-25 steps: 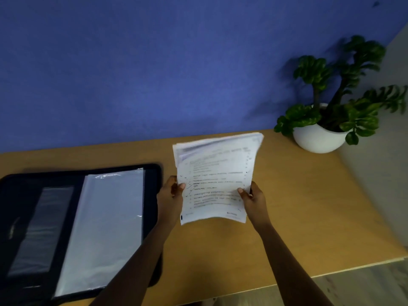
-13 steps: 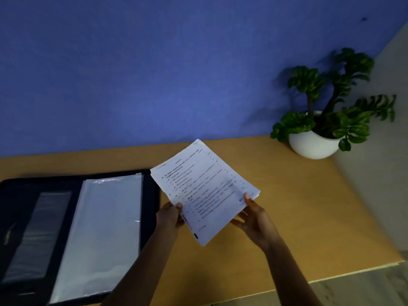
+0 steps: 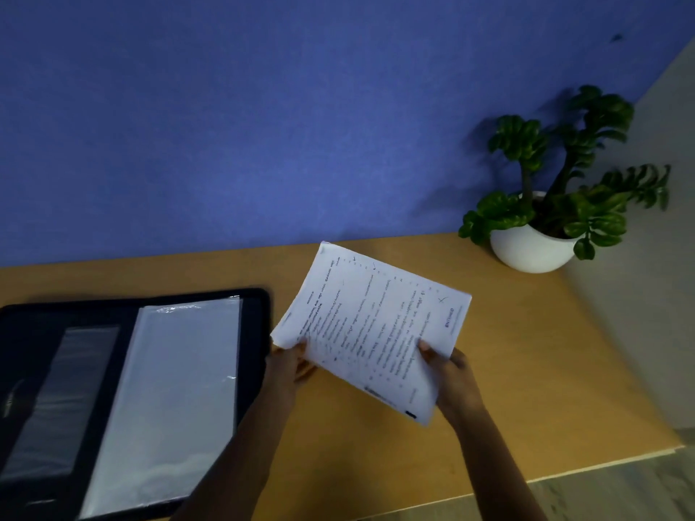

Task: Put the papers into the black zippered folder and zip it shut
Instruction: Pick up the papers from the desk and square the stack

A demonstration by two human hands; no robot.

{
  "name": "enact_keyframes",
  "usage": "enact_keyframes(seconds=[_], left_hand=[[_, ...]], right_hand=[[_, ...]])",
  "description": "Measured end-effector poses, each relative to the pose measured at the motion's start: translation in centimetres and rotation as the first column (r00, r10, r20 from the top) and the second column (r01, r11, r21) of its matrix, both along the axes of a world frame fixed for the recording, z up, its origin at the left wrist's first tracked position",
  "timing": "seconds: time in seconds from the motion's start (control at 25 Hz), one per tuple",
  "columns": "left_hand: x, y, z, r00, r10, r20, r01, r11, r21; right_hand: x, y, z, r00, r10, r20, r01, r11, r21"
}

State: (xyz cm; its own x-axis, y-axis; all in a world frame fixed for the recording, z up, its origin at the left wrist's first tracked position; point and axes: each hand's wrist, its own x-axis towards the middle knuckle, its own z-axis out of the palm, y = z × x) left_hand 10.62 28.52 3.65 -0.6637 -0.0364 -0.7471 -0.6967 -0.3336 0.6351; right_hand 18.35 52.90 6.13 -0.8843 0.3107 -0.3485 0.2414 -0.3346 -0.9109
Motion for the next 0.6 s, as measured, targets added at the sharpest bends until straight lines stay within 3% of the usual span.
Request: enact_keyframes(seconds=[0.08, 0.12, 0.28, 0.44, 0.6], left_hand=[[-1.5, -1.6, 0.7, 0.975, -0.210, -0.072, 0.184, 0.946, -0.266], [-2.1, -2.0, 1.2, 0.942, -0.316, -0.112, 0.267, 0.910, -0.318], [-3.6, -2.0, 2.1, 0.808, -0.569, -0.150, 0.495, 0.795, -0.349], [-3.3, -1.5, 1.3, 0.830, -0.506, -0.234, 0.371, 0.814, -0.447], [-2.8, -1.5, 0.6, 0.833, -0.369, -0.413, 0.174, 0.882, -0.438]], right_hand=[[0.5, 2.8, 0.2, 0.994, 0.110, -0.001, -0.110, 0.994, -0.028], [0.7, 3.8, 0.1, 0.986, 0.168, 0.009, -0.167, 0.985, -0.032], [0.9, 4.9, -0.1, 0.956, 0.289, 0.054, -0.292, 0.955, 0.055], [0.0, 4.5, -0.5, 0.954, 0.299, 0.030, -0.297, 0.927, 0.231], [-1.0, 5.0, -1.5, 0.967, 0.248, -0.053, -0.232, 0.950, 0.207]])
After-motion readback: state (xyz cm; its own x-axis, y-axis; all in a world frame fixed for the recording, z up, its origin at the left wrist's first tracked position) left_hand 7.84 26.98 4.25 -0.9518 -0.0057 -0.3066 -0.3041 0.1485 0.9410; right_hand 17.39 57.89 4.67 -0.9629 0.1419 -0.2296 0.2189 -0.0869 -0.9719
